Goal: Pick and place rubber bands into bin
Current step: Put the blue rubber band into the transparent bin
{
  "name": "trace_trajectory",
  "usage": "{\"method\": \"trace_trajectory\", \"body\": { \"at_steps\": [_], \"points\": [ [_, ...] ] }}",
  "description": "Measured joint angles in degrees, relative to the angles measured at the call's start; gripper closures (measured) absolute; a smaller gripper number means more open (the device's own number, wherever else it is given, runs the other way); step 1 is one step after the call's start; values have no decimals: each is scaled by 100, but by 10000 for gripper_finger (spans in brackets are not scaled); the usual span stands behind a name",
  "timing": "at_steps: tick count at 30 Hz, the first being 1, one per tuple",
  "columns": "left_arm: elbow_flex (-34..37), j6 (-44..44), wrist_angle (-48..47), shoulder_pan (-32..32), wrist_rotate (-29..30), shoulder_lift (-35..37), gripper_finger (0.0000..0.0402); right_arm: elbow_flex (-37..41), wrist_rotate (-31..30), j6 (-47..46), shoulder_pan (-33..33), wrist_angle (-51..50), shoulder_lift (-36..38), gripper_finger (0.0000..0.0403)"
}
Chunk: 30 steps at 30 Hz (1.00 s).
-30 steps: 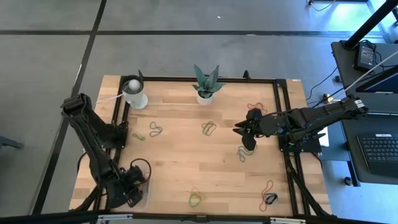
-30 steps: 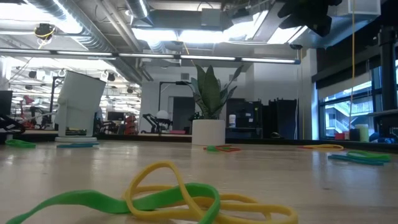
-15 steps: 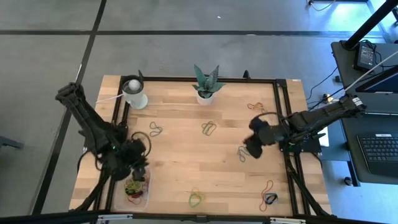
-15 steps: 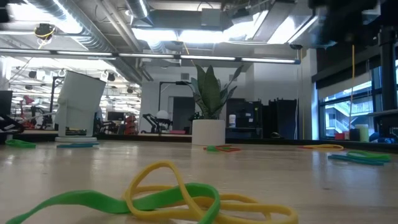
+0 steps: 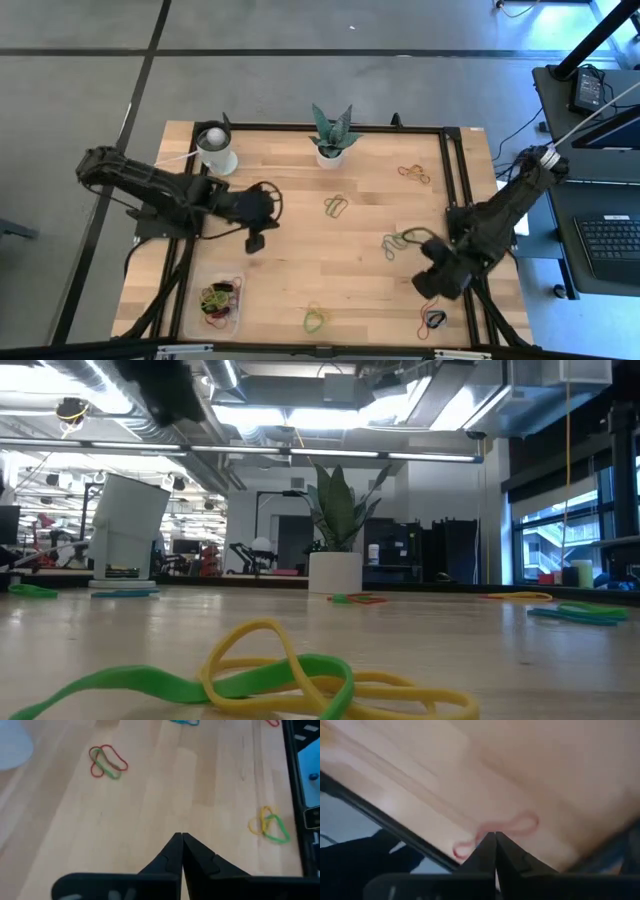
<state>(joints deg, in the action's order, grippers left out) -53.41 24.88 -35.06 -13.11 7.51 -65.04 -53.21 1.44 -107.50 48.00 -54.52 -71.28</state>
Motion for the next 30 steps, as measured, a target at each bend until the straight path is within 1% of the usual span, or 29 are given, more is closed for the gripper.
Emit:
{"method": "trace_trajectory", "body": {
  "at_steps": [2, 5, 8, 11, 15, 19, 23, 26, 30],
  "points": [
    [0, -351, 160, 303, -244, -78, 400, 0, 215, -457, 291, 127, -183, 393],
    [0, -757, 406, 632, -495, -204, 400, 0, 452, -882, 663, 438, -418, 380],
    [0, -959, 654, 854, -715, -346, 400, 0, 484, -1028, 947, 804, -601, 366],
    [0, -1019, 855, 984, -955, -506, 400, 0, 456, -928, 1136, 1063, -786, 351],
    [0, -1020, 1005, 1028, -1060, -727, 400, 0, 425, -623, 1191, 1194, -1052, 328],
    [0, -971, 1137, 1024, -1089, -938, 400, 0, 400, -566, 1166, 1367, -1325, 304],
    [0, -917, 1289, 1024, -1292, -1138, 400, 0, 297, -341, 1120, 1649, -1590, 282],
    [0, -917, 1410, 1024, -1305, -1234, 400, 0, 207, -285, 1090, 1847, -1805, 272],
    [0, -917, 1450, 1024, -1305, -1285, 400, 0, 209, -141, 1027, 2018, -2088, 268]
  ]
}}
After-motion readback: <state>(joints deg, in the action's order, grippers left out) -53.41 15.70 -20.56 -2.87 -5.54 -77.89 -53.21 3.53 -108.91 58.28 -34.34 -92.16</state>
